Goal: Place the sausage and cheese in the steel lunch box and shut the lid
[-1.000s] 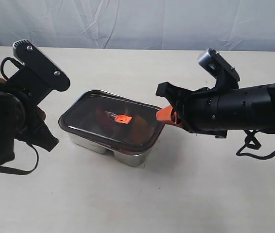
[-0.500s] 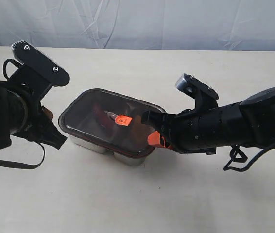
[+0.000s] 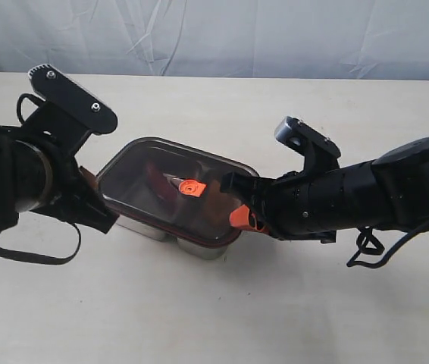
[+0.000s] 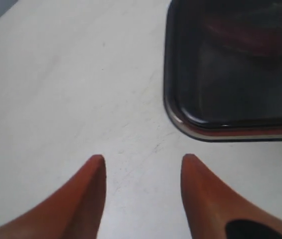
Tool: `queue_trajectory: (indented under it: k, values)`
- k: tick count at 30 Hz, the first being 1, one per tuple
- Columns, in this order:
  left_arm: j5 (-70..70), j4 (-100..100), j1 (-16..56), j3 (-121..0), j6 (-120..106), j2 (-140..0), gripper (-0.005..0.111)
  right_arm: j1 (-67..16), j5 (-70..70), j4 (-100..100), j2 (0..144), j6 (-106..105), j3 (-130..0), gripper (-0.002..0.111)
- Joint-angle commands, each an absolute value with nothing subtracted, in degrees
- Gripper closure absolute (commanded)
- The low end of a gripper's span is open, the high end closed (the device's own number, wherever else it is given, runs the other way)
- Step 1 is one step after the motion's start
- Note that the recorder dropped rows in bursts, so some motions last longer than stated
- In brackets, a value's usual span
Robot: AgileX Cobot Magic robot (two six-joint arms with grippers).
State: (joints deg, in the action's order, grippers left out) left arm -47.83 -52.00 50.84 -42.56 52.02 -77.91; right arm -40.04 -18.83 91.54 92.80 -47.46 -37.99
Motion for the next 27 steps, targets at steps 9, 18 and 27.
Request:
queue_trajectory:
  k: [9,18,27]
  values:
    - [-35.60,-18.40,39.90,-42.22,27.97,-77.91,0.085,-40.12,-16.89,91.93,93.50,-48.06,-38.17,0.109]
    - [-29.73,-4.88,35.37,-42.22,15.81,-80.05,0.107,-40.12,-15.69,91.93,93.50,-48.06,-38.17,0.109]
    - [-27.03,0.00,35.37,-42.22,12.77,-85.89,0.107,-40.12,-15.69,91.93,93.50,-48.06,-38.17,0.109]
